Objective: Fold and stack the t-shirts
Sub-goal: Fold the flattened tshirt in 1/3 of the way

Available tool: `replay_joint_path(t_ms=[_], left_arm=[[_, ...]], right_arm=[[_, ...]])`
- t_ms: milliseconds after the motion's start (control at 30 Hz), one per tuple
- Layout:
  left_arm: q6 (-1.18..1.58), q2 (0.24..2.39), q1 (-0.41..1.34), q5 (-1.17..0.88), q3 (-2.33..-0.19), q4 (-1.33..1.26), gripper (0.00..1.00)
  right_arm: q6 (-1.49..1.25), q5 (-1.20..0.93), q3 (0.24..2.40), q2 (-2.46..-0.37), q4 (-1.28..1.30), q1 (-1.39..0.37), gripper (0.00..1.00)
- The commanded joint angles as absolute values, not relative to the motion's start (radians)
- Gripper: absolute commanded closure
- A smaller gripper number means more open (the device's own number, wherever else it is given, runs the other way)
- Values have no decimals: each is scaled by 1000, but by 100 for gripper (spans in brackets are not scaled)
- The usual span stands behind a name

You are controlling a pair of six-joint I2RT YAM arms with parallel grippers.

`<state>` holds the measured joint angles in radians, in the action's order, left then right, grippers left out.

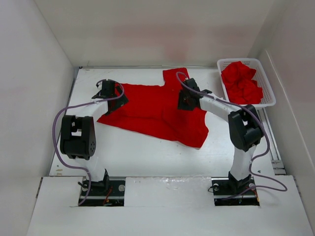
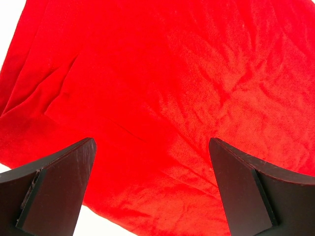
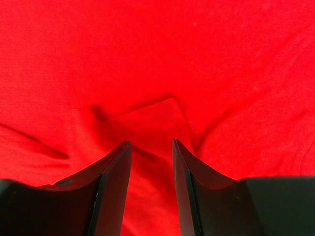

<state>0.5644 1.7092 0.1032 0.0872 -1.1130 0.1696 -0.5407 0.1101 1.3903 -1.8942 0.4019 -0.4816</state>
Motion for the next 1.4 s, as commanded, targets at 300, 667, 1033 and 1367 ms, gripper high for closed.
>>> replay_joint_path(t_ms=[300, 667, 1033, 1367], left_arm=[[561, 1715, 104, 89, -1146, 184, 0], [561, 1724, 104, 98, -1146, 184, 0], [561, 1715, 104, 107, -1155, 193, 0], [561, 1706, 104, 107, -1155, 202, 0]], right_arm=[[-417, 178, 1411, -1973, 405, -488, 52], [-446, 169, 1371, -1908, 405, -506, 100], [-538, 195, 1292, -1756, 370, -456, 100], [-581, 337, 1284, -1735, 414, -424, 100]])
